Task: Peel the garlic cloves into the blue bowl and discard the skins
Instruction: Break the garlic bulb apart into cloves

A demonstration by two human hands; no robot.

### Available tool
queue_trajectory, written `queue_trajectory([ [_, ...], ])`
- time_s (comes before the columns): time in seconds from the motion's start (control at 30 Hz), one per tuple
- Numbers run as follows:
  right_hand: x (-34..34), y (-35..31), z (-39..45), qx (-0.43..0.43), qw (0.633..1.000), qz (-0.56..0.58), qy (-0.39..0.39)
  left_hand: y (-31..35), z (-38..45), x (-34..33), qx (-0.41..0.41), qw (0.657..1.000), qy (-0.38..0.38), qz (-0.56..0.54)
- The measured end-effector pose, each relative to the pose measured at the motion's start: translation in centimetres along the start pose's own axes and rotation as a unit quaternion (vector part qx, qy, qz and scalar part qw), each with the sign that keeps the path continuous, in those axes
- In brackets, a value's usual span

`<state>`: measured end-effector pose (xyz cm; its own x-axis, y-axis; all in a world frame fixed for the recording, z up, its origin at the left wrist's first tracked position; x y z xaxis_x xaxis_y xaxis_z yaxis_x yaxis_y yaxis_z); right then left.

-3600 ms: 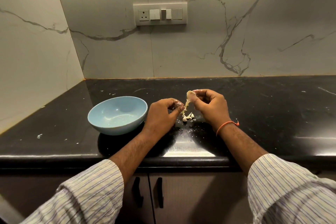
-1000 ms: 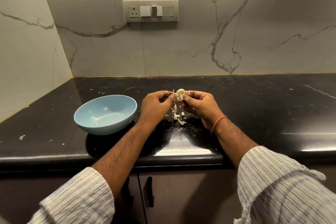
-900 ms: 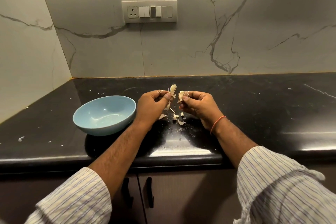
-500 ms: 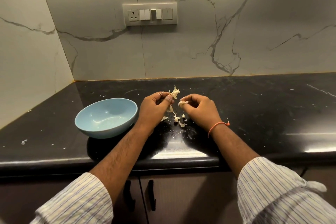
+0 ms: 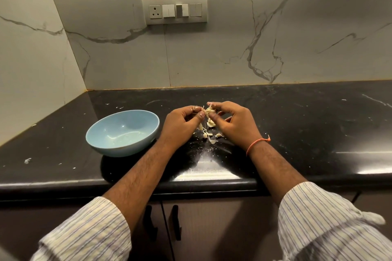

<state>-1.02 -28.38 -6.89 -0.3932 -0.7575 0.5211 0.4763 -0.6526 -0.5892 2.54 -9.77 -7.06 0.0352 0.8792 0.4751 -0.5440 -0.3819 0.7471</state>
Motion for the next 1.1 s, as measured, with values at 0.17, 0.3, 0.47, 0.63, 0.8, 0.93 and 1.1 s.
queue_trajectory([
  [0.17, 0.0, 0.0, 0.0, -0.021, 0.999, 0.043, -0.017, 0.0, -0.1, 0.2, 0.016, 1.0, 0.019, -0.015],
  [0.3, 0.3, -0.1, 0.1, -0.067, 0.993, 0.092, -0.003, 0.0, 0.0, 0.5, 0.039, 0.998, 0.034, -0.042],
  [0.47, 0.4, 1.0, -0.1, -0.115, 0.988, -0.079, -0.063, 0.0, -0.1, 0.4, 0.067, 0.989, 0.04, -0.124],
  [0.63, 0.1, 0.6, -0.1, -0.051, 0.994, -0.083, -0.052, 0.0, -0.2, 0.3, 0.073, 0.982, 0.037, -0.171],
  [0.8, -0.5, 0.1, -0.3, -0.007, 0.996, -0.049, -0.069, 0.6, -0.3, 0.2, 0.055, 0.978, 0.016, -0.202],
  [0.93, -0.8, -0.2, -0.2, -0.004, 0.995, -0.062, -0.081, 0.7, -0.2, 0.1, 0.045, 0.984, 0.009, -0.173],
  [1.1, -0.8, -0.1, 0.0, -0.002, 0.996, -0.056, -0.072, 0.6, 0.0, 0.0, 0.031, 0.988, 0.013, -0.153],
])
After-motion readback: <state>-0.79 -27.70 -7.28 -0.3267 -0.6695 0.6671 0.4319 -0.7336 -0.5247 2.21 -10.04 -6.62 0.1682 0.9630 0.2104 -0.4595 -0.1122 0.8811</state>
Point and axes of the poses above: each hand's wrist, its own z-axis towards the middle knuckle, its own x-axis out of the back of the hand, y = z × x, the point moved 2 cm from there along z, towards the middle knuckle, and after that the axes turned 4 degrees about -y, right-handed, at the moved point
